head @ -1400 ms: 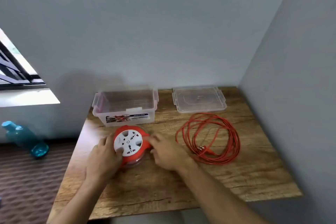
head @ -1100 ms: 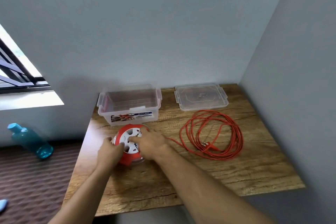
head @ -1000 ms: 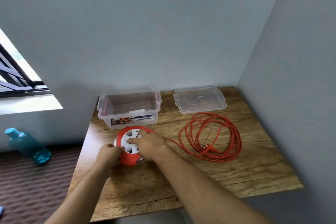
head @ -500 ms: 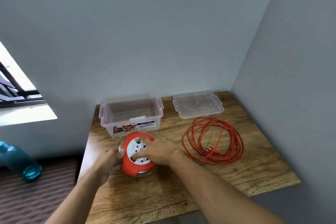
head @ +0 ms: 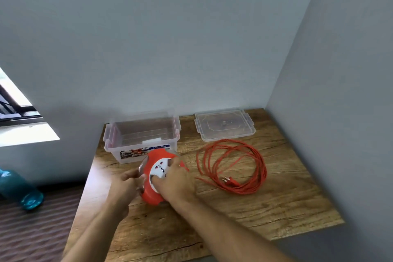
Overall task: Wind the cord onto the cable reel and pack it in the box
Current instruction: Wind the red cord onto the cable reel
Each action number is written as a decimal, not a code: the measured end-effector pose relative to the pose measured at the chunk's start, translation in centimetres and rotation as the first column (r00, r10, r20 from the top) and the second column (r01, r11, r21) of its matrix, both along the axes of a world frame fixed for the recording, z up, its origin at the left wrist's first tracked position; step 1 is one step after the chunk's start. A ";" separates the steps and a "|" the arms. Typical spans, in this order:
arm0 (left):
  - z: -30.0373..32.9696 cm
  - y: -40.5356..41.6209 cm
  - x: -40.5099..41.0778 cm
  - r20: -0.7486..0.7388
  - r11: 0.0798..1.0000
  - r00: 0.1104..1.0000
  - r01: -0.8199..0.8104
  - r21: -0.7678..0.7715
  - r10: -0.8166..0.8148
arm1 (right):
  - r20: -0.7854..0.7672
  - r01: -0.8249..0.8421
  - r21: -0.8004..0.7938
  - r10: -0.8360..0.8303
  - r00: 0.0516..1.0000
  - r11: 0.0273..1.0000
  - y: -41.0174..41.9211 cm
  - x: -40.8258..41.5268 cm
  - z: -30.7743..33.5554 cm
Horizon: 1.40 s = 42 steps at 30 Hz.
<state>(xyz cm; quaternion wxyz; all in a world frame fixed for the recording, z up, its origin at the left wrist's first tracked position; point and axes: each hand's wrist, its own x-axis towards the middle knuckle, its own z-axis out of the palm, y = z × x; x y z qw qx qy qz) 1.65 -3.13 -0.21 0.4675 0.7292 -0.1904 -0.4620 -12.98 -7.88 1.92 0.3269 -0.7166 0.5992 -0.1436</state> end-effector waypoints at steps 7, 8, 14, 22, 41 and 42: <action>0.8 1.3 -0.5 0.066 0.998 0.997 -0.028 -0.054 0.031 | 0.259 -0.060 0.234 -0.003 0.966 0.970 -0.3 -0.5 1.0; 0.9 1.2 -0.4 0.064 0.998 0.998 -0.026 -0.059 0.030 | 0.109 -0.209 -0.020 0.210 0.972 0.978 -0.7 -1.2 1.0; 2.7 -0.8 1.4 0.070 0.999 0.997 0.036 -0.023 -0.035 | -0.632 -0.920 -0.247 0.670 0.391 0.303 -4.2 -3.8 2.1; 3.7 -2.2 2.6 0.117 0.974 0.967 0.224 0.040 -0.227 | -0.662 -0.947 -0.137 0.684 0.307 0.292 -5.8 -4.3 -0.1; 4.4 -3.5 1.9 0.229 0.960 0.935 0.281 -0.016 -0.270 | -0.049 -0.069 -0.106 0.064 0.997 0.992 -1.4 0.4 0.1; 4.2 -3.2 1.9 0.234 0.960 0.934 0.281 -0.018 -0.269 | 0.077 0.046 0.005 -0.046 0.996 0.999 -0.6 0.9 -0.2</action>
